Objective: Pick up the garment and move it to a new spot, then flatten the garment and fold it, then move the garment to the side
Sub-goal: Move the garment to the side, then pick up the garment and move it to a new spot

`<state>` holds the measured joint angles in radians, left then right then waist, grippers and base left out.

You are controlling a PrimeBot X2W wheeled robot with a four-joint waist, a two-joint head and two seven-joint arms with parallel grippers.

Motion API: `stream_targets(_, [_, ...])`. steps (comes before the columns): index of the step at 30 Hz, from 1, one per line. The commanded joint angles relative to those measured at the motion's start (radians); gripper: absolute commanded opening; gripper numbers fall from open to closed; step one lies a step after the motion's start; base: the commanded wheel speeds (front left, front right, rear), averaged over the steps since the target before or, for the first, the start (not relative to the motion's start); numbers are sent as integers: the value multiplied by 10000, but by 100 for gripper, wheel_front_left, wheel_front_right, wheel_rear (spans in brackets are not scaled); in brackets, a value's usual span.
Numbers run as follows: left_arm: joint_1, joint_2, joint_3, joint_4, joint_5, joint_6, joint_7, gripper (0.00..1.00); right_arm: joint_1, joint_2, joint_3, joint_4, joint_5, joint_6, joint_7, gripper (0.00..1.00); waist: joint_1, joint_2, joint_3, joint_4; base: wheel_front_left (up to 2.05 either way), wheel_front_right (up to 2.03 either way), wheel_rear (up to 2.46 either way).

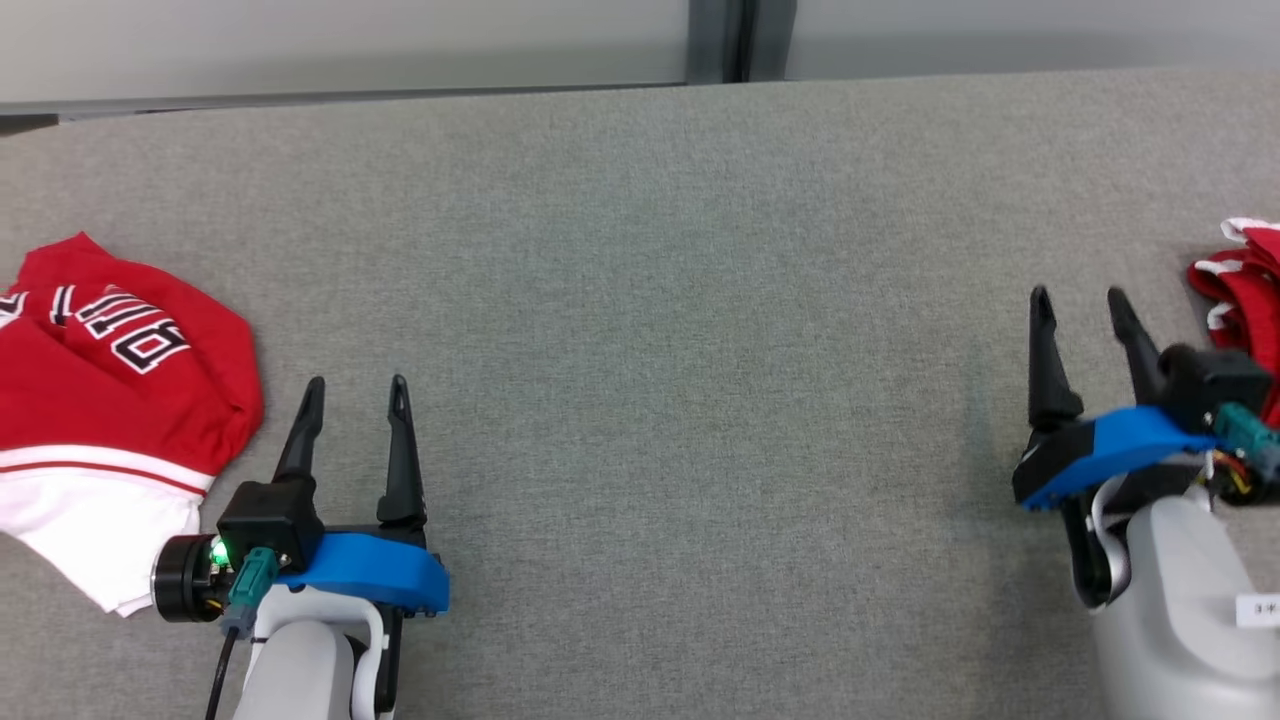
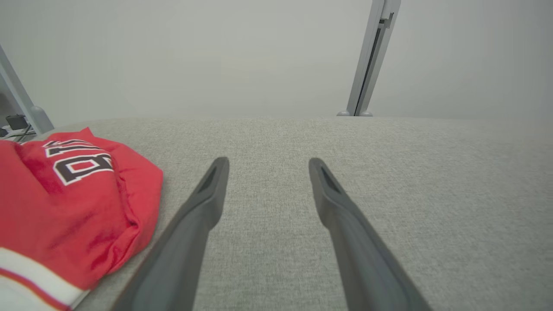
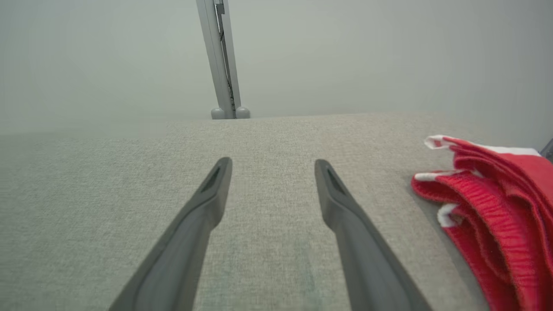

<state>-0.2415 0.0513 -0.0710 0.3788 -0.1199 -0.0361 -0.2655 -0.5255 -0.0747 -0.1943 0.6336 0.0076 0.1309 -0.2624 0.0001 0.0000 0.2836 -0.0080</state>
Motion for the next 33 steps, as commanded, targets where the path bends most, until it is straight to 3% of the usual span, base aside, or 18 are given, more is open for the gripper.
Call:
stream_targets(1, [179,-4,97,72,71,14,21,100,402,82,52,-102,242,-3,-30,100,-1,0,-139,49,0,0,0])
stream_targets(14, [1056,-3,-17,334,-265,180,21,100,2136,223,1734,-670,989,-3,-31,100,-1,0,-1297,273,0,0,0])
stream_targets(33, [2278,-3,69,168,-136,34,21,100,3464,224,2272,-1391,1751,-1,-31,100,-1,0,-2626,519,0,0,0])
